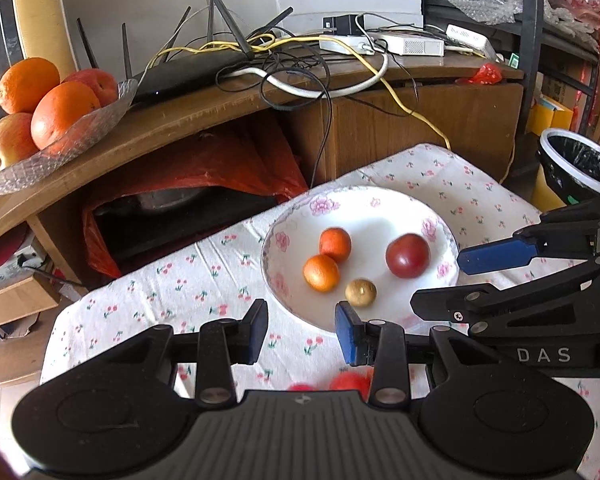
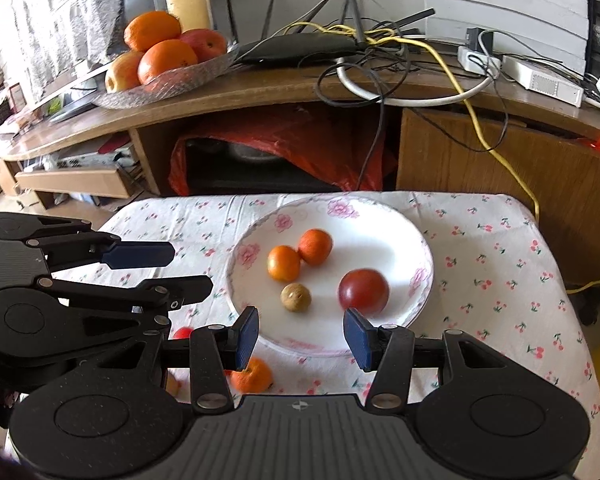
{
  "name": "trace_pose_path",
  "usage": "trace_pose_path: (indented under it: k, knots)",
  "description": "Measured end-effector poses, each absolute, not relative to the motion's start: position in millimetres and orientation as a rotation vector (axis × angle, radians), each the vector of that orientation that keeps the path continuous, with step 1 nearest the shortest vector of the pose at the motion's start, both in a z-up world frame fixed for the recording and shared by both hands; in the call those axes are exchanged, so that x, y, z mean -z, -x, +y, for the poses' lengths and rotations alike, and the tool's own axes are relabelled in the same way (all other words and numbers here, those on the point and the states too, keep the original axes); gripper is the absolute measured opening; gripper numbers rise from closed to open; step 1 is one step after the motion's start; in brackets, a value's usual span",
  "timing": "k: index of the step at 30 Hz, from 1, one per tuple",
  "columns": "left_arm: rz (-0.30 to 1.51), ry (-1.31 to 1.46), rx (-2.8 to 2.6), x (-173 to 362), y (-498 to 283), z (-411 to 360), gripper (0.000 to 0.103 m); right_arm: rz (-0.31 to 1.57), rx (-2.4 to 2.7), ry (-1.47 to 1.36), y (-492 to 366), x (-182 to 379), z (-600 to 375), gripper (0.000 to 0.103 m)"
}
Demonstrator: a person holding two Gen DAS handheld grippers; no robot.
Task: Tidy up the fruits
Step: 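Grasp the small brown fruit with the left tool while the right tool grasps a tangerine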
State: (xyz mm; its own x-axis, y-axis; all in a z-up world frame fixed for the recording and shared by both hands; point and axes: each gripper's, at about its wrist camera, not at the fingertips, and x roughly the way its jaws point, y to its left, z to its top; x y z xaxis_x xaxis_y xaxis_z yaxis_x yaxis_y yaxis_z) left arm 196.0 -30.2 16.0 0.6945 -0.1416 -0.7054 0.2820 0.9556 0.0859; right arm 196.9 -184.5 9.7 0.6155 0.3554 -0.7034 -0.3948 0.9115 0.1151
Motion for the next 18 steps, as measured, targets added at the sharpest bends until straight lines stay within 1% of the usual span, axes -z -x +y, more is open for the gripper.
trace_pose_path:
  k: [18]
  knots:
    - [0.847, -0.200, 0.246, 5, -159, -14, 0.044, 0.876, -0.496, 0.094, -171, 7, -164, 0.044]
